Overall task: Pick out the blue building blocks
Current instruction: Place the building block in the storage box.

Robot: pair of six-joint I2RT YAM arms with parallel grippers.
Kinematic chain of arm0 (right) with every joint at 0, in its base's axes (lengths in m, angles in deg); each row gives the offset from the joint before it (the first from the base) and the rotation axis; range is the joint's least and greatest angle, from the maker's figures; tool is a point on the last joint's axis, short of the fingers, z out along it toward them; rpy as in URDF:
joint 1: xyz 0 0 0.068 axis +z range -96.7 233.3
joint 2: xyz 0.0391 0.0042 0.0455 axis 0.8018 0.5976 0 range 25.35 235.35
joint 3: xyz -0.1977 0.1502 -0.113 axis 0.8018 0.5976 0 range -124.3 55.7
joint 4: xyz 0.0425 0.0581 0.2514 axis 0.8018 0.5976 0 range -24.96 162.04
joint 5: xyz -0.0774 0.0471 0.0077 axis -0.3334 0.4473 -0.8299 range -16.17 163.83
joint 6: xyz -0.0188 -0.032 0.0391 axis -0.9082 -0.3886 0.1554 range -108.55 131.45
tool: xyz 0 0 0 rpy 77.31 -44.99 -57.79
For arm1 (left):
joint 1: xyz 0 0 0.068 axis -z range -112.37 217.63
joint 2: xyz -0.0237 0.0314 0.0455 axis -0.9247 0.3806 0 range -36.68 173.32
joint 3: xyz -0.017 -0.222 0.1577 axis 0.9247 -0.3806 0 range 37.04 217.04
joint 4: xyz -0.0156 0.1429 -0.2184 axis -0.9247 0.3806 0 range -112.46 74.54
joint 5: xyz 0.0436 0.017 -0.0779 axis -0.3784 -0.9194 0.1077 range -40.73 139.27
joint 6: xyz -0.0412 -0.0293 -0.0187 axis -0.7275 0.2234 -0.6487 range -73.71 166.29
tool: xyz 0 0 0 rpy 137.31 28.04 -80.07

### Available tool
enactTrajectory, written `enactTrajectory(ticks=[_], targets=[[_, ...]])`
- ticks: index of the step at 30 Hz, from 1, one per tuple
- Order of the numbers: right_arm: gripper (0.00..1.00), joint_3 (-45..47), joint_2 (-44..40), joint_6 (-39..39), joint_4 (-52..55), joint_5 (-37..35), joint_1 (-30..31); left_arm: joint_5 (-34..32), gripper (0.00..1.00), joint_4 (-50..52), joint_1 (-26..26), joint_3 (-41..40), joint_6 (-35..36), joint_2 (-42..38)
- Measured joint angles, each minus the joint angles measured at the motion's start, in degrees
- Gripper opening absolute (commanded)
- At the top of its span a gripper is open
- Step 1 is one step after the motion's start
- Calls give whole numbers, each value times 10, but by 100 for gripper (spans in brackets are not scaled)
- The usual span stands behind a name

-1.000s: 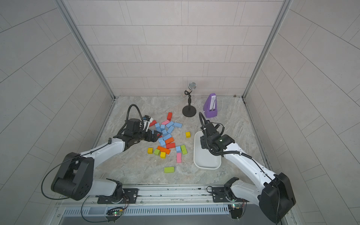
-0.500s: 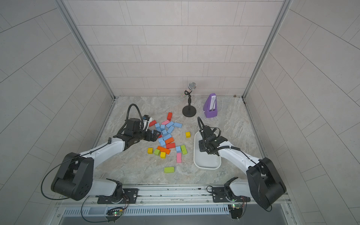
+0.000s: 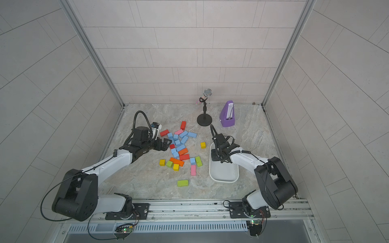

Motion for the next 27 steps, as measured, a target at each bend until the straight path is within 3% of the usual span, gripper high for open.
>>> enactTrajectory(ticks=[9, 12, 15, 21, 27], targets=[[49, 16, -6, 20, -11, 15, 0, 2, 100, -3, -3, 0, -2, -3], [49, 16, -24, 23, -7, 18, -1, 2, 100, -4, -3, 0, -2, -5], [47, 13, -44, 23, 2, 19, -2, 2, 100, -4, -5, 0, -3, -5], [32, 25, -114, 33, 17, -10, -3, 9, 100, -4, -6, 0, -15, -5], [29, 64, -136, 28, 13, -33, -45, 17, 100, -4, -6, 0, -24, -5]])
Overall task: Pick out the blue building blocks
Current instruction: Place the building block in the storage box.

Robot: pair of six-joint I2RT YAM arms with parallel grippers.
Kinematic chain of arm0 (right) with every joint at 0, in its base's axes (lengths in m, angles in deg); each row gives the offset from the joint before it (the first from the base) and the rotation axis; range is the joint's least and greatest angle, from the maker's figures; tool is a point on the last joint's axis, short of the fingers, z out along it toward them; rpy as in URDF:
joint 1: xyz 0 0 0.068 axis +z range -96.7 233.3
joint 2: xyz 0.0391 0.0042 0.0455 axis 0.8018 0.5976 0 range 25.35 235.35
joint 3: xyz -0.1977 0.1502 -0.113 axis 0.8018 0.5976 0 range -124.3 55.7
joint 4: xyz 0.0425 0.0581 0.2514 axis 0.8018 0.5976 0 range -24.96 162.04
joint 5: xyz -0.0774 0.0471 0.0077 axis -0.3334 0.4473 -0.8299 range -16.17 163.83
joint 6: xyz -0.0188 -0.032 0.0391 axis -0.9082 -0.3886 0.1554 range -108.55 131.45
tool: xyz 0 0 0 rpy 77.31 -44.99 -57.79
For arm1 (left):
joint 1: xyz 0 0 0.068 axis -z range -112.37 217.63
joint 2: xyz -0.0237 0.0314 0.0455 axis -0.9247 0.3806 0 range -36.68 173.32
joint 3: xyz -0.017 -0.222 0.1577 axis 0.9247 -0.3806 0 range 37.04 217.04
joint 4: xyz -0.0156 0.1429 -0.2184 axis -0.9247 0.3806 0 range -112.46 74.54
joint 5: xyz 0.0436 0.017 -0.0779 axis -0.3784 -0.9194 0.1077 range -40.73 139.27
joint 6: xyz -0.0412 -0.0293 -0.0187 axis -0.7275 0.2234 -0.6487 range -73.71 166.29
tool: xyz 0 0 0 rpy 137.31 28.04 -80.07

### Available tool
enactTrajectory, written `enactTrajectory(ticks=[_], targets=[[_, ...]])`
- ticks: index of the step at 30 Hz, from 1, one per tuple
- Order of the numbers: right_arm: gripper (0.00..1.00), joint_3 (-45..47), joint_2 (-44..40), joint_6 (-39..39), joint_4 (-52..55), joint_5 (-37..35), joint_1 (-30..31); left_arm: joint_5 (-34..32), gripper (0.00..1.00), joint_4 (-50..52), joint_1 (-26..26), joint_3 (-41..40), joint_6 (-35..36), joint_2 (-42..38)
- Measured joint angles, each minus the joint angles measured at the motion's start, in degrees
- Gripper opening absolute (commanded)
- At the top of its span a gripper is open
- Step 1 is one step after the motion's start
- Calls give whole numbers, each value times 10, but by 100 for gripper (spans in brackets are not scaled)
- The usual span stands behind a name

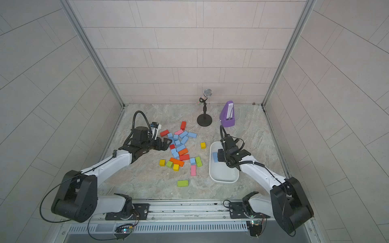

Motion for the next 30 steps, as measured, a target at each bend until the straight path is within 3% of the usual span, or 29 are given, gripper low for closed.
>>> enactTrajectory(ticks=[15, 30], targets=[[27, -10, 118, -33, -51, 57, -16, -9, 100, 0, 0, 0, 7, 1], [29, -10, 125, -50, -70, 79, -16, -12, 100, 1, 0, 0, 9, 23]])
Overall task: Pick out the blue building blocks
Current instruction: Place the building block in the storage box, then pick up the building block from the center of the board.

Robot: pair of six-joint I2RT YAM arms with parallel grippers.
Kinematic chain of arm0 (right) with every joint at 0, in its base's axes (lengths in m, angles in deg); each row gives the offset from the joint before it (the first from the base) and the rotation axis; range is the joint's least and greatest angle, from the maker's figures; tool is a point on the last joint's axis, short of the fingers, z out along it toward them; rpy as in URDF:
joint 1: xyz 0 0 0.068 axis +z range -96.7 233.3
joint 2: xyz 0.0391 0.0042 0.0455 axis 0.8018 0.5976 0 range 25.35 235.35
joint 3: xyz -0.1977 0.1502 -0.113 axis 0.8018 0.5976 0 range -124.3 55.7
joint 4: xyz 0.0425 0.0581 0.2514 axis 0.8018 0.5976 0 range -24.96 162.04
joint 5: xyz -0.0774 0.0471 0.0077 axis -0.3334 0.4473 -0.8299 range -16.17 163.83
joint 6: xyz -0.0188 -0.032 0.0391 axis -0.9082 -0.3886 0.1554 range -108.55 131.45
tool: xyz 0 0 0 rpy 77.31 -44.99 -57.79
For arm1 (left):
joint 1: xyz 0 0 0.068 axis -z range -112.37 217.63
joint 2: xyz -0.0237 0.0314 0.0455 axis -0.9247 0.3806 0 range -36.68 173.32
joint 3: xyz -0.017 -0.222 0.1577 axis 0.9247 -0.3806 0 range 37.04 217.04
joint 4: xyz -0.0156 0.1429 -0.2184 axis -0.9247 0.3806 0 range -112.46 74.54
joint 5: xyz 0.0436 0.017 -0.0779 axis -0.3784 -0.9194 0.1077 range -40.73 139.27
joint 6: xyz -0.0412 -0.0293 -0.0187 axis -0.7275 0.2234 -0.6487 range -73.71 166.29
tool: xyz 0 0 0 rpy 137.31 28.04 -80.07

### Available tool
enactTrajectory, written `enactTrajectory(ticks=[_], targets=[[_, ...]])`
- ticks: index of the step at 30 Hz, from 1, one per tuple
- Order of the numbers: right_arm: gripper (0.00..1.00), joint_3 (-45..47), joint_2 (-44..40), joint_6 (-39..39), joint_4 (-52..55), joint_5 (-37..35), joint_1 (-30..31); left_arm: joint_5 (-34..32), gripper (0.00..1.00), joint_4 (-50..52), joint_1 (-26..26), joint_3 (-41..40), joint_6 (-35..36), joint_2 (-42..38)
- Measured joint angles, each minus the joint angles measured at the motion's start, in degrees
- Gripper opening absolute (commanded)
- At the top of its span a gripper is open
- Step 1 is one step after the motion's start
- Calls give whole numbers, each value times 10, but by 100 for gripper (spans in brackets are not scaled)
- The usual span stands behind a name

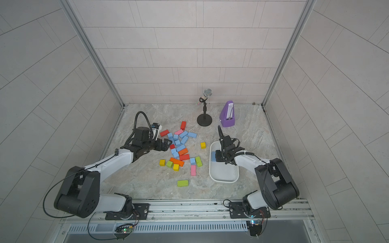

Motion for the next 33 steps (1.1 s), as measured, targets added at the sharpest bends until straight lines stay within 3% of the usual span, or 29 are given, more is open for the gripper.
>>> enactTrajectory(ticks=[10, 15, 25, 33], targets=[[42, -79, -109, -16, 88, -63, 70, -49, 100, 6, -22, 0, -5, -22], [51, -133, -106, -26, 111, -88, 119, -72, 100, 9, -49, 4, -10, -33], [57, -257, 73, -64, 116, -94, 161, -85, 100, 9, -94, 4, -19, -44], [64, -383, 240, -152, 124, -85, 161, -82, 100, 9, -100, 4, -22, -44]])
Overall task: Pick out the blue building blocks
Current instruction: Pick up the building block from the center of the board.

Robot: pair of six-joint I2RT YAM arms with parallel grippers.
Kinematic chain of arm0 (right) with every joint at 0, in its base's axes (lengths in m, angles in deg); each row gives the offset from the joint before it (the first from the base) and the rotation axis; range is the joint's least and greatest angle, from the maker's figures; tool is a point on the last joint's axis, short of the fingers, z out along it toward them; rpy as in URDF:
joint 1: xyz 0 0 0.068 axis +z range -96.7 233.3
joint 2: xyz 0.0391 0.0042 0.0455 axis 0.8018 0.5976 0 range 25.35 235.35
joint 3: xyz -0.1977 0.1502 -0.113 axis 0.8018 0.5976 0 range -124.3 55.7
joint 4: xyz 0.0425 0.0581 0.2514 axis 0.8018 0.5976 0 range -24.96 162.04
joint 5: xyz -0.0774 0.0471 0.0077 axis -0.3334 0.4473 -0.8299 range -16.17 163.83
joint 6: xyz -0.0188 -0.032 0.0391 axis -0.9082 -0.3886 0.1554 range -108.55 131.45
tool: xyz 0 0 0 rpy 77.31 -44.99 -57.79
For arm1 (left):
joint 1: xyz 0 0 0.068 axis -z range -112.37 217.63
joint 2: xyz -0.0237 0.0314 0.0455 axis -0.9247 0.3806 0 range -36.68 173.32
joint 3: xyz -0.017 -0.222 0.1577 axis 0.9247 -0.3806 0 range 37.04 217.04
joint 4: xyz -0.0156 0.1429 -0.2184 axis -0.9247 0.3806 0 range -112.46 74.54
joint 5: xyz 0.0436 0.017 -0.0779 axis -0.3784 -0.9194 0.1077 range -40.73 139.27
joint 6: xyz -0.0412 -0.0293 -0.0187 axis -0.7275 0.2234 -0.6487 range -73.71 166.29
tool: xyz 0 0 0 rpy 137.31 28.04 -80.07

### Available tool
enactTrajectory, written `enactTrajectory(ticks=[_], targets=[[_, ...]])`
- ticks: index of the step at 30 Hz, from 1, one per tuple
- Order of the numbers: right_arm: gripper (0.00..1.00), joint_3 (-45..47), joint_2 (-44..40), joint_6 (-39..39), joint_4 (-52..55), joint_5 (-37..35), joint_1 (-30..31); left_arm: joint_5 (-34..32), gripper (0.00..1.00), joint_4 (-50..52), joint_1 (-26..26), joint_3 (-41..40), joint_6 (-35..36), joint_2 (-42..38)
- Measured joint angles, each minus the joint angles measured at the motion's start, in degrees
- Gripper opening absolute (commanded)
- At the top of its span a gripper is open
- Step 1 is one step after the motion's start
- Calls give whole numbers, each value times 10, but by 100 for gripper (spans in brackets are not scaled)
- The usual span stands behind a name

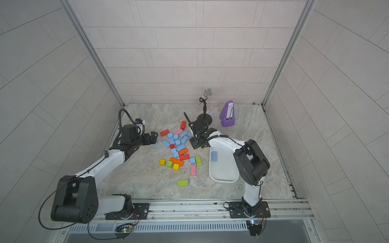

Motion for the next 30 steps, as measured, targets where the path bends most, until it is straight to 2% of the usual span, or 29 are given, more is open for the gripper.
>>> enactTrajectory(ticks=[5, 11, 21, 25, 30], targets=[[69, -49, 75, -21, -3, -6, -1, 3, 100, 0, -3, 0, 0, 0], [71, -120, 131, -8, -2, -15, -15, 17, 100, 4, -8, 0, 1, 0], [70, -237, 219, -9, 19, -7, -42, 31, 100, 13, -17, 0, 2, -1], [64, -270, 249, -12, 36, 13, -48, 40, 100, 16, -19, 0, 2, -1], [44, -279, 254, -12, 47, 37, -54, 50, 100, 16, -19, 0, 2, 1]])
